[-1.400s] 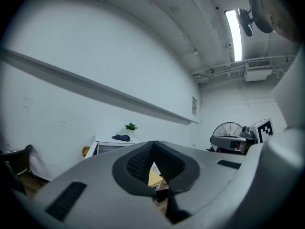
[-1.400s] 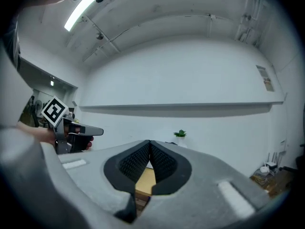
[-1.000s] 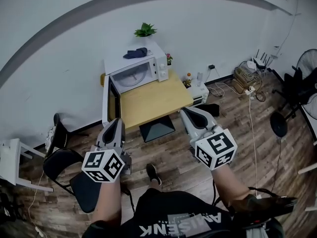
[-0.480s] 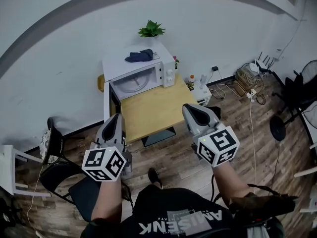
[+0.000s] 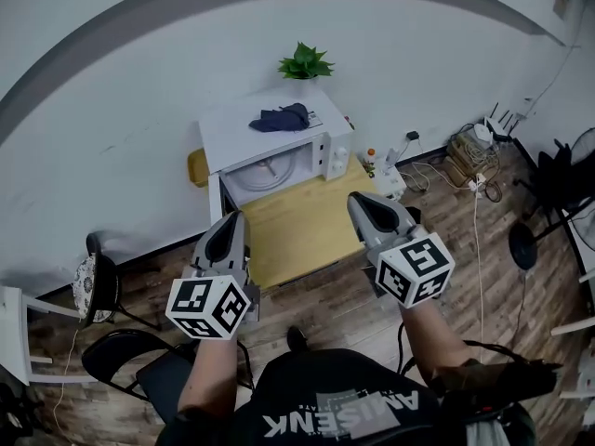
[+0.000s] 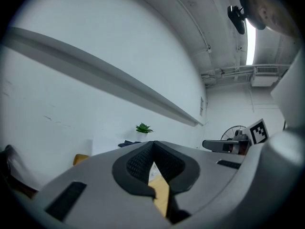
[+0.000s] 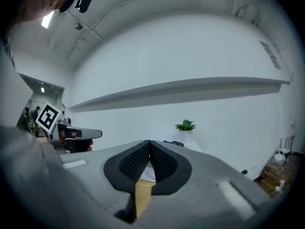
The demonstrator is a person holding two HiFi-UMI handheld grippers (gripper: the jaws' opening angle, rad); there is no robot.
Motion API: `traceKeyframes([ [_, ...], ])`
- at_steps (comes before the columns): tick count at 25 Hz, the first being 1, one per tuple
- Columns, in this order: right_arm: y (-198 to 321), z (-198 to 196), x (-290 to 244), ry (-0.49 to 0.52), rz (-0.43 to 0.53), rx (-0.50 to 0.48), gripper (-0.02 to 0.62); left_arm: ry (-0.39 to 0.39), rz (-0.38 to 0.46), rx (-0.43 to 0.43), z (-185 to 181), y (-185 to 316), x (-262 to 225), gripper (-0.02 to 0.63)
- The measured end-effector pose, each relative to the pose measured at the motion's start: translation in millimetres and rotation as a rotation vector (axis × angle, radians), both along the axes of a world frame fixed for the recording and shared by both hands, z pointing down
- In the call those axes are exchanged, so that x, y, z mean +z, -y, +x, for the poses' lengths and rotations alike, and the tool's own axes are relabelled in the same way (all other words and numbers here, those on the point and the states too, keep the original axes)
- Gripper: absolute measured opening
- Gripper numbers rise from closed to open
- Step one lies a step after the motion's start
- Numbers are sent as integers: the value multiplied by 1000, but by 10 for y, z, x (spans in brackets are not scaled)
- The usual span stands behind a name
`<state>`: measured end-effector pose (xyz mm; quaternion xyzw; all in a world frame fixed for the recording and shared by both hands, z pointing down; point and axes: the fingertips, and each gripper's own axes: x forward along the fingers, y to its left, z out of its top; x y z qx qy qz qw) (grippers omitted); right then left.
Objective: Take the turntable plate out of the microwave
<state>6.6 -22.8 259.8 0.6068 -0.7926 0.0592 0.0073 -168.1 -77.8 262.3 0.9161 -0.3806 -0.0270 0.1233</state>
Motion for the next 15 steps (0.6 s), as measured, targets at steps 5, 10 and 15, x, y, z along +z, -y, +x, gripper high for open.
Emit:
traceKeyframes([
  [5, 333, -113, 23, 17, -16, 9, 6, 5, 5, 9, -74, 271, 42, 2],
  [10, 596, -176, -26, 17, -10, -40, 6, -13, 35, -38, -127, 376, -64, 2],
  [15, 924, -124, 30, 41, -26, -101, 6, 10, 6, -73, -51, 555, -1, 2],
])
